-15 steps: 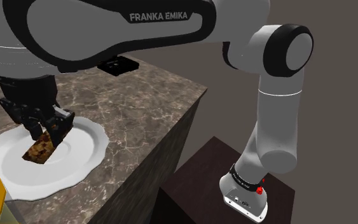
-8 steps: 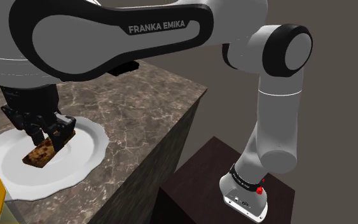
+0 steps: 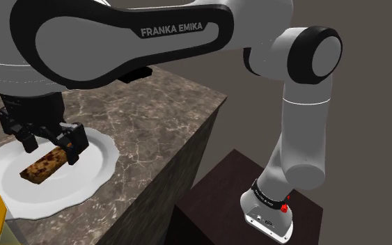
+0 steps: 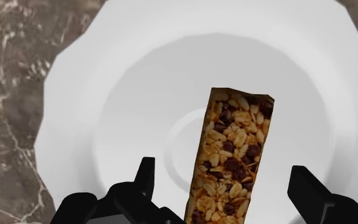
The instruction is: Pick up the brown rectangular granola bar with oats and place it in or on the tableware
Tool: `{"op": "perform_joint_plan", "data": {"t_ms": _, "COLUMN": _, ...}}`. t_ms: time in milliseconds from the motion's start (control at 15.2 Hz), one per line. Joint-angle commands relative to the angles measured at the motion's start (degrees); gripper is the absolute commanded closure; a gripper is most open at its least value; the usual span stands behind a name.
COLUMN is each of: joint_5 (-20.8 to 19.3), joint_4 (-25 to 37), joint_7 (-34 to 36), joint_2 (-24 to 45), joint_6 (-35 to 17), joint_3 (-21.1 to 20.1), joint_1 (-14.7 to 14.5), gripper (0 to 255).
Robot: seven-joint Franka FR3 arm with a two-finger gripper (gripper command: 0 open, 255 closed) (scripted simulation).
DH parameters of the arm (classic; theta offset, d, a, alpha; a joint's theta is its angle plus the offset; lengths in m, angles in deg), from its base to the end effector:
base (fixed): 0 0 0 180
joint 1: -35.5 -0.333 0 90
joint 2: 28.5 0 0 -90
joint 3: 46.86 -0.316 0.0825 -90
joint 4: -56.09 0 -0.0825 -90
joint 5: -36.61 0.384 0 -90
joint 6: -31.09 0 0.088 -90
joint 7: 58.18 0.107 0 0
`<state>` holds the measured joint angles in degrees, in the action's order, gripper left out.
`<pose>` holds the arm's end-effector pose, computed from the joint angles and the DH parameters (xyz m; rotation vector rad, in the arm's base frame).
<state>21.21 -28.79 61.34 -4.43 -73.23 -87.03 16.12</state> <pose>0.4133 0.5216 0.4799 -2.7191 1.5354 0.0075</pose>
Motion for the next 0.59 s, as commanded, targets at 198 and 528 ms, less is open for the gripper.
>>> {"op": "perform_joint_plan", "data": {"t_ms": 198, "joint_5": 0.3, "joint_4": 7.3, "joint_7": -0.6, "joint_2": -0.1, "joint_6": 7.2, "joint_3": -0.3, "joint_1": -1.1, "gripper": 0}}
{"op": "perform_joint_plan", "data": {"t_ms": 528, "joint_5": 0.3, "joint_4": 7.3, "joint_7": -0.6, "joint_2": -0.1, "joint_6": 7.2, "joint_3": -0.3, "joint_1": -1.1, "gripper": 0}}
